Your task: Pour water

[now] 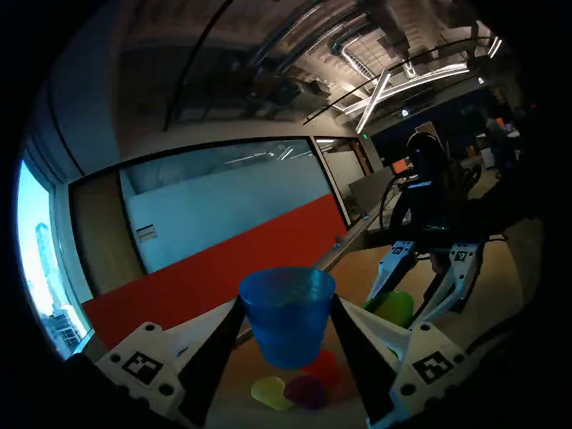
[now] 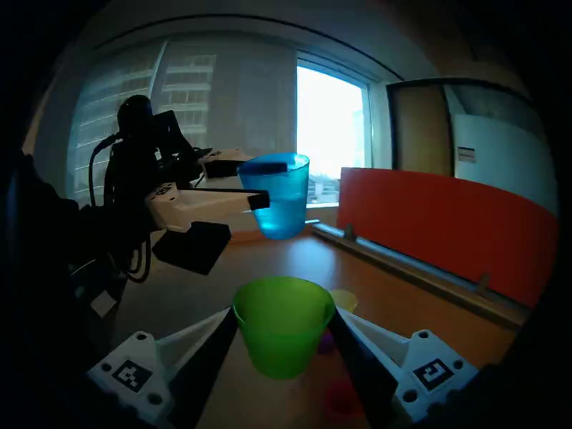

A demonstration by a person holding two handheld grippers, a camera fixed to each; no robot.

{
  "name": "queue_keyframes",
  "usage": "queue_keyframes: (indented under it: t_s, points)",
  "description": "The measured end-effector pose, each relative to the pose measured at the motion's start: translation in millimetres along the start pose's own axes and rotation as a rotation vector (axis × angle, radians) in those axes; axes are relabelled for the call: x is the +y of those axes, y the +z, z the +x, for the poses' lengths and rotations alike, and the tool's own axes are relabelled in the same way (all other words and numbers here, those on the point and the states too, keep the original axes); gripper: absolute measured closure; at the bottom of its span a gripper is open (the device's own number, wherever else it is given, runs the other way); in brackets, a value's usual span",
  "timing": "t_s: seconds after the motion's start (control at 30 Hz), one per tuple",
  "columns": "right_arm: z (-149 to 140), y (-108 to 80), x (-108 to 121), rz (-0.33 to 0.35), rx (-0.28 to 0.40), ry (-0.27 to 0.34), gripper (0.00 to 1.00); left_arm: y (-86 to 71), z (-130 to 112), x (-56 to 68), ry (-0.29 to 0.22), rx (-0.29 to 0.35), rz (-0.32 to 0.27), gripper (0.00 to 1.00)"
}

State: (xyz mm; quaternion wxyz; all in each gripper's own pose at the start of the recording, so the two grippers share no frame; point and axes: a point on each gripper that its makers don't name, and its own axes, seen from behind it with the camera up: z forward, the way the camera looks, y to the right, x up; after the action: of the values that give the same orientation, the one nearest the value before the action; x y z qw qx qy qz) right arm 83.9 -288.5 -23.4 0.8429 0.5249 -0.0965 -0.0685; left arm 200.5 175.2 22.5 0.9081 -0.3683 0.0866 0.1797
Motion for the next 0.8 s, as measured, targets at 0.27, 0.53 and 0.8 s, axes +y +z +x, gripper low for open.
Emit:
queue_keyframes:
  t_s: [0.27, 0.53, 0.8]
  points:
    - [1, 6.5, -3, 0.018, -0.002, 0.004, 0.08, 0.0, -2, -0.2, 0.049, 0.006, 0.002, 0.16]
    - [1, 10.2, -7, 0.031, -0.005, -0.001, 0.08, 1.2, -3, -0.8, 0.111, 0.012, 0.009, 0.16]
    - [3, 13.9, -10, 0.045, -0.001, 0.000, 0.08, 2.3, 3, 2.2, 0.159, 0.028, 0.002, 0.16]
